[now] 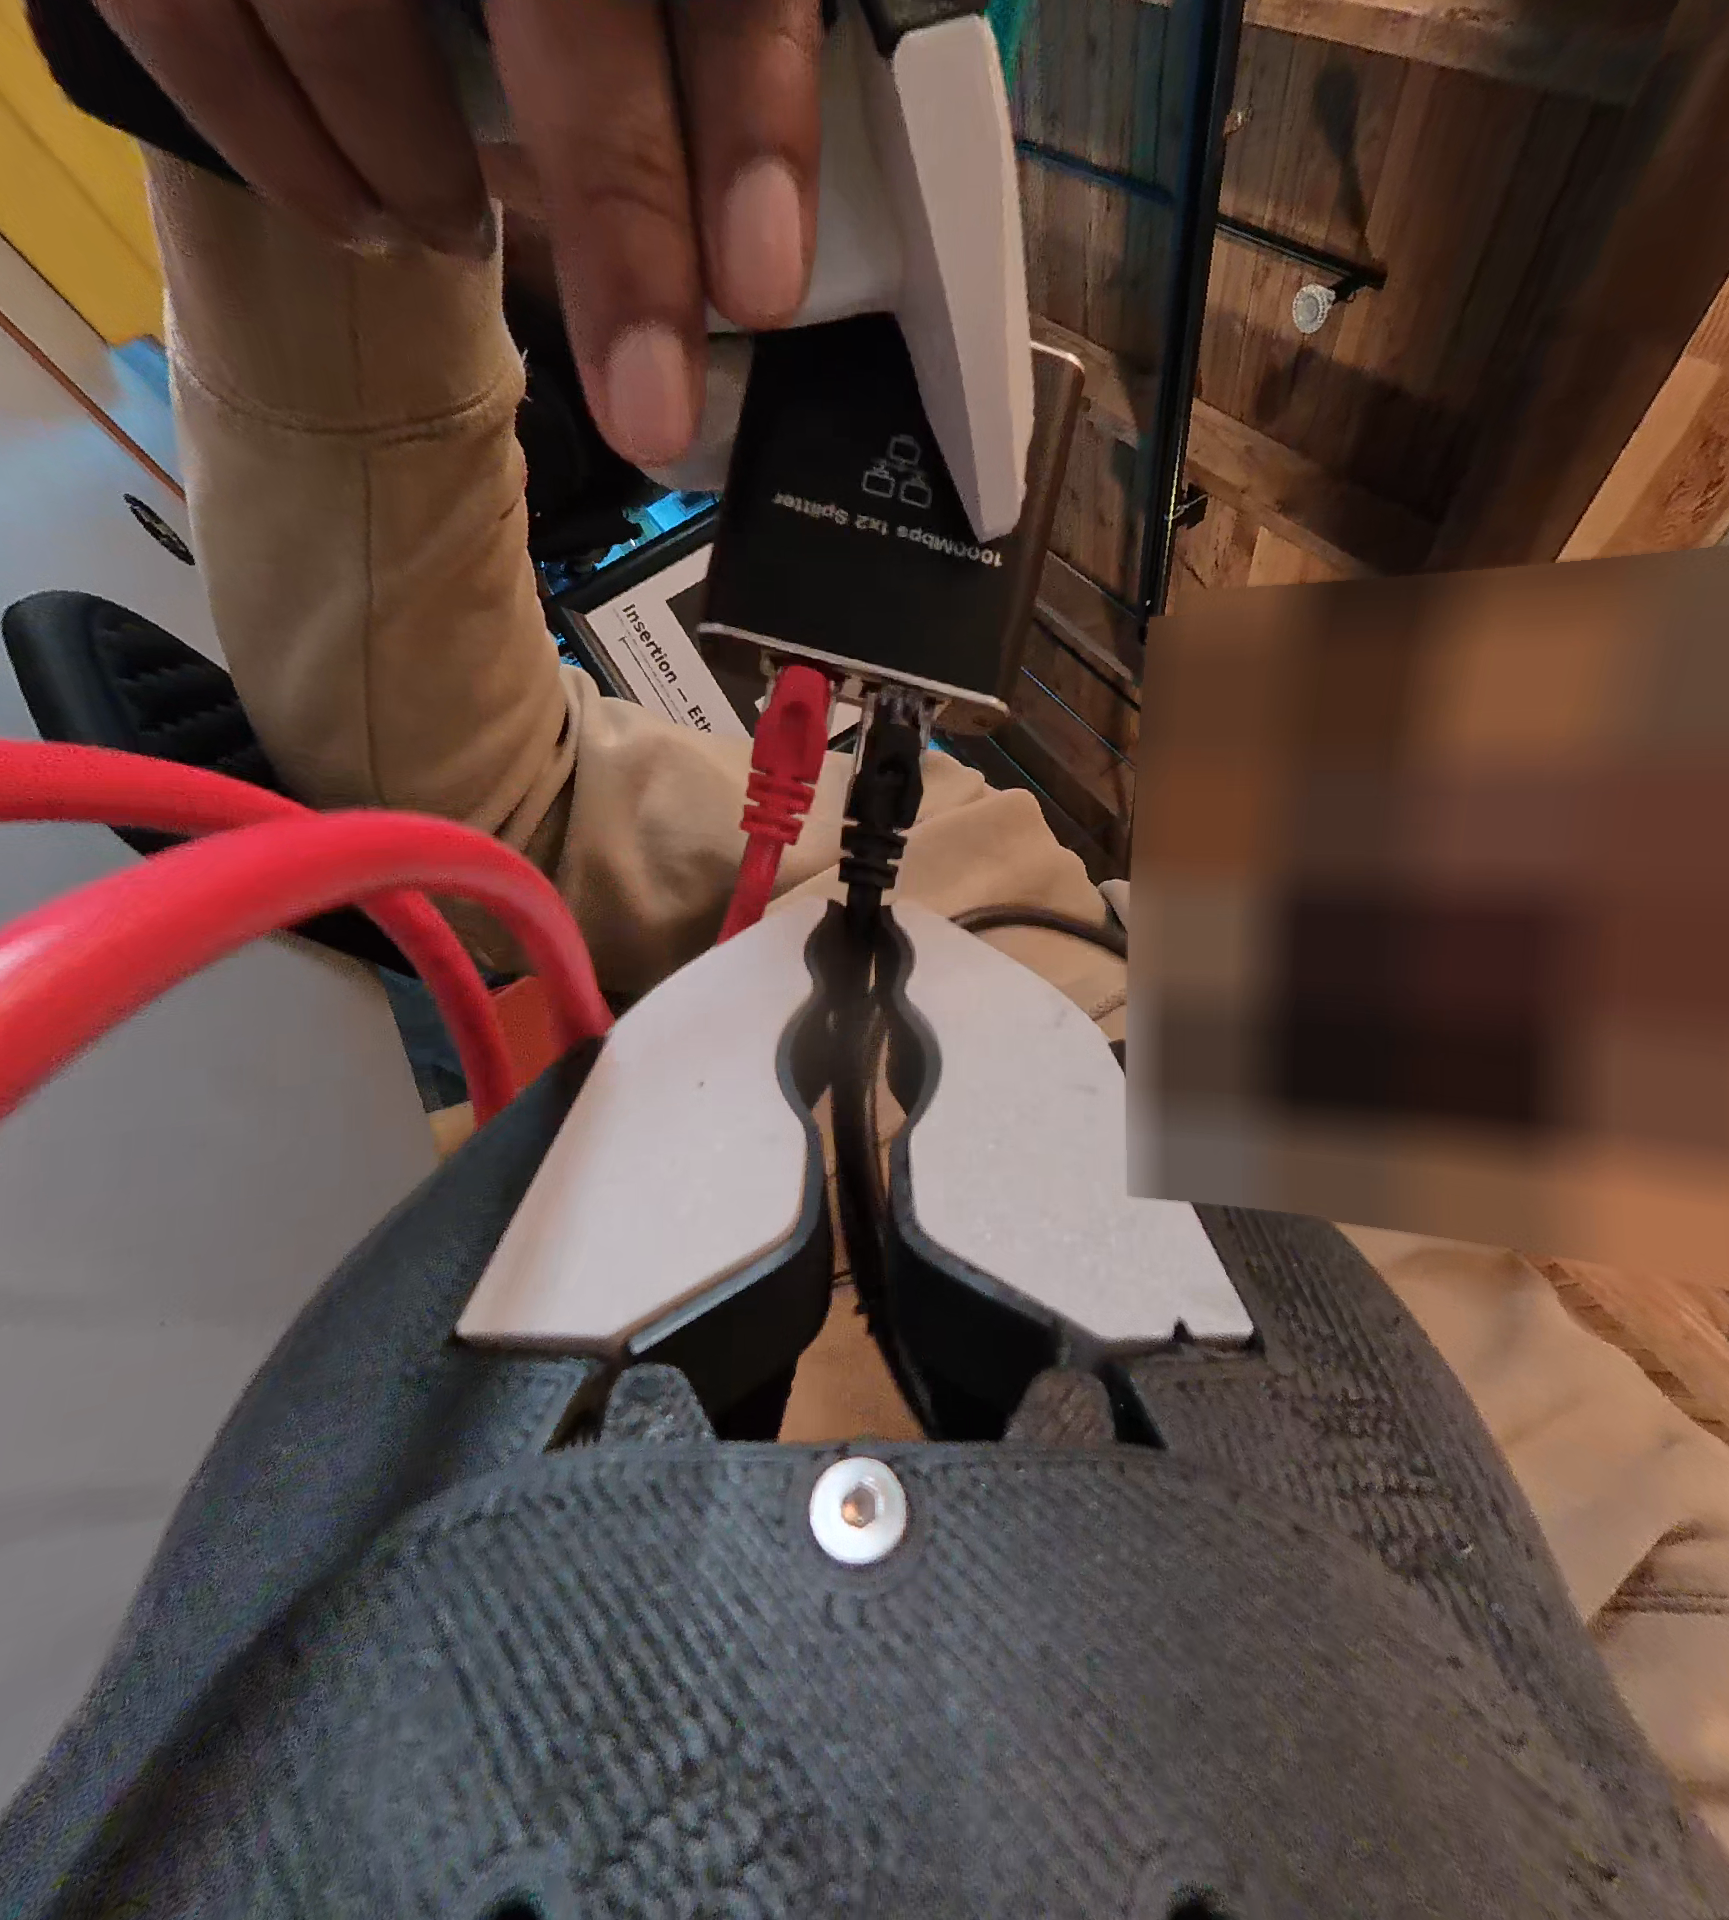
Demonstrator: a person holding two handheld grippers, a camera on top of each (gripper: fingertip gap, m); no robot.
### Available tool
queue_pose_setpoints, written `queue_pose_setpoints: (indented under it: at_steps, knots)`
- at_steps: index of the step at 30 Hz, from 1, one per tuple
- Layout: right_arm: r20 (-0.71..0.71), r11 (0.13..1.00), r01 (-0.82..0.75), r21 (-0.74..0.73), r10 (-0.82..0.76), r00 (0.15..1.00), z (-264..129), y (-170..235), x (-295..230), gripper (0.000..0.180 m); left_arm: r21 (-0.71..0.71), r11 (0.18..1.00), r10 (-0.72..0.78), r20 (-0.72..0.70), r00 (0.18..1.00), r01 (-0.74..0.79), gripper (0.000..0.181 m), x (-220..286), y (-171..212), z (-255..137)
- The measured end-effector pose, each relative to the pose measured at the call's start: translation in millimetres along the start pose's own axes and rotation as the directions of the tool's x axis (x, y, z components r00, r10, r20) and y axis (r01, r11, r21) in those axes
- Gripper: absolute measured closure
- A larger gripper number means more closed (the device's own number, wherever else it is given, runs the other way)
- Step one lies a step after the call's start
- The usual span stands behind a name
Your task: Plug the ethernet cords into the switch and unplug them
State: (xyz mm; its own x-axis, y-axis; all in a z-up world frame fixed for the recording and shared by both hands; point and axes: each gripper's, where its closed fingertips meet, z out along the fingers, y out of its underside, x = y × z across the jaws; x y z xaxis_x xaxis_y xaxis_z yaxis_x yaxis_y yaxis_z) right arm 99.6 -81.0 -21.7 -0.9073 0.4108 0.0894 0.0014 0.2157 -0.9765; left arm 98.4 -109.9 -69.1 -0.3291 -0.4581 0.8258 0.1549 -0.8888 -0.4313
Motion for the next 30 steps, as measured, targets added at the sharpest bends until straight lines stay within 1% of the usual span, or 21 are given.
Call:
queue_pose_setpoints:
  at_steps: [1,3,6,10,12,16,17,19,20,21,22,23,24,25,26,27,30]
  knots:
    - [0.000,1.000,-0.007,0.001,0.007,1.000,1,-1,0,0.155,-0.002,1.000,0.008,-0.006,1.000,-0.008,0.176,1,0,1]
    - [0.008,1.000,-0.029,-0.010,0.029,1.000,2,1,0,0.155,-0.018,0.999,0.030,0.006,1.000,-0.030,0.177,1,2,3]
    - [0.015,0.998,-0.054,0.021,0.054,0.998,3,0,2,0.154,-0.009,0.998,0.068,0.027,0.997,-0.068,0.178,3,-1,0]
    - [0.064,0.991,-0.129,0.047,0.126,0.990,7,4,4,0.154,-0.049,0.992,0.119,0.057,0.991,-0.116,0.178,3,3,2]
    - [0.067,0.986,-0.149,0.075,0.144,0.987,7,5,8,0.154,-0.051,0.987,0.154,0.078,0.985,-0.150,0.179,5,1,1]
    - [0.074,0.981,-0.180,0.076,0.174,0.982,8,8,11,0.153,-0.057,0.982,0.187,0.112,0.976,-0.182,0.178,2,-1,-3]
    - [0.062,0.981,-0.181,0.070,0.177,0.982,8,9,13,0.153,-0.063,0.979,0.200,0.125,0.972,-0.193,0.178,1,-1,-5]
    - [-0.024,0.984,-0.162,0.075,0.164,0.986,1,8,25,0.154,-0.050,0.961,0.276,0.206,0.939,-0.271,0.176,-1,-11,-14]
    - [-0.099,0.988,-0.137,0.071,0.144,0.985,-5,8,34,0.154,-0.023,0.940,0.334,0.278,0.901,-0.341,0.175,-1,-23,-21]
    - [-0.174,0.991,-0.125,0.050,0.132,0.976,-10,10,43,0.155,-0.011,0.908,0.393,0.375,0.840,-0.420,0.175,-2,-34,-31]
    - [-0.228,0.992,-0.122,0.023,0.124,0.966,-14,12,50,0.155,-0.029,0.870,0.449,0.460,0.766,-0.492,0.170,-3,-43,-39]
    - [-0.268,0.992,-0.123,0.007,0.120,0.956,-16,14,55,0.155,-0.071,0.835,0.497,0.521,0.693,-0.546,0.163,-3,-48,-44]
    - [-0.308,0.991,-0.134,0.004,0.129,0.943,-18,14,61,0.155,-0.123,0.800,0.537,0.582,0.611,-0.587,0.162,-4,-52,-50]
    - [-0.343,0.989,-0.148,0.009,0.142,0.929,-19,13,67,0.155,-0.182,0.759,0.575,0.639,0.512,-0.625,0.161,-6,-56,-56]
    - [-0.368,0.987,-0.158,0.015,0.152,0.917,-19,13,72,0.155,-0.242,0.716,0.608,0.676,0.415,-0.655,0.160,-7,-59,-61]
    - [-0.384,0.986,-0.168,0.014,0.160,0.909,-19,13,75,0.155,-0.293,0.679,0.636,0.693,0.340,-0.673,0.160,-6,-61,-64]
    - [-0.382,0.982,-0.187,-0.019,0.166,0.909,-9,16,76,0.155,-0.368,0.601,0.668,0.719,0.193,-0.709,0.164,-4,-66,-69]
